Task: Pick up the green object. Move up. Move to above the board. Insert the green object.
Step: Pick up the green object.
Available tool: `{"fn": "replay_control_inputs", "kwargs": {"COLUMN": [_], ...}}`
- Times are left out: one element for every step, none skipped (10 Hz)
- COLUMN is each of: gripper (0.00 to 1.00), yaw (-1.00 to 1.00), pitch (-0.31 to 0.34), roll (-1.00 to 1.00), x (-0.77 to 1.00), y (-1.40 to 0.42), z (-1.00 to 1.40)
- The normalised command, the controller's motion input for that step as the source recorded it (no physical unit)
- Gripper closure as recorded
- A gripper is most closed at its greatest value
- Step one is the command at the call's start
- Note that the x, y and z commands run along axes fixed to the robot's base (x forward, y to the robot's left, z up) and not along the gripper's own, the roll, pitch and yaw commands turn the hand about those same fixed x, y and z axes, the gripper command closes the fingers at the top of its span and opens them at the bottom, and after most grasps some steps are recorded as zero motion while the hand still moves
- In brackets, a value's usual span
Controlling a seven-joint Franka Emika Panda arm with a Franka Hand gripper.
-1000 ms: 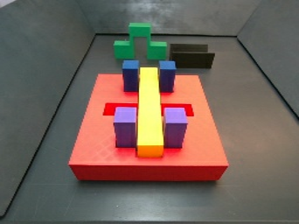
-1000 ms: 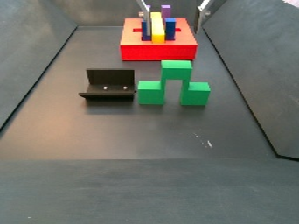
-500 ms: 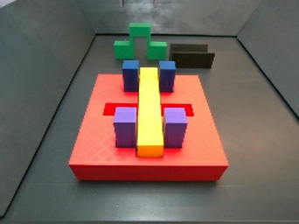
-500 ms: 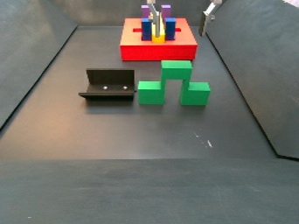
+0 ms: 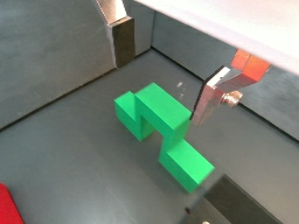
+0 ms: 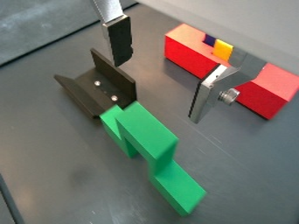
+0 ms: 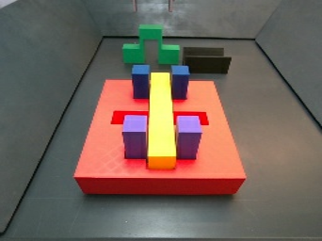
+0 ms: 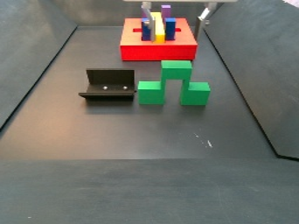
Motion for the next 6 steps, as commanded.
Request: {"fn": "replay_control_inputs", "kwargs": {"gripper": [0.0, 0.0, 0.0, 0.0, 0.0, 0.0], "yaw": [-0.01, -0.15, -0.25, -0.46, -0.58, -0.5], "pitch": [0.117, 0.076, 0.027, 0.051, 0.106, 0.127], "roll": [0.21, 0.19, 0.09, 0.15, 0.13, 0.04], "x": [0.13, 0.0, -0.15, -0.41, -0.49, -0.21], "y": [0.0, 0.0, 0.09, 0.05, 0.03, 0.01], "z": [0.0, -0.05, -0.1, -0.13, -0.17, -0.13]}}
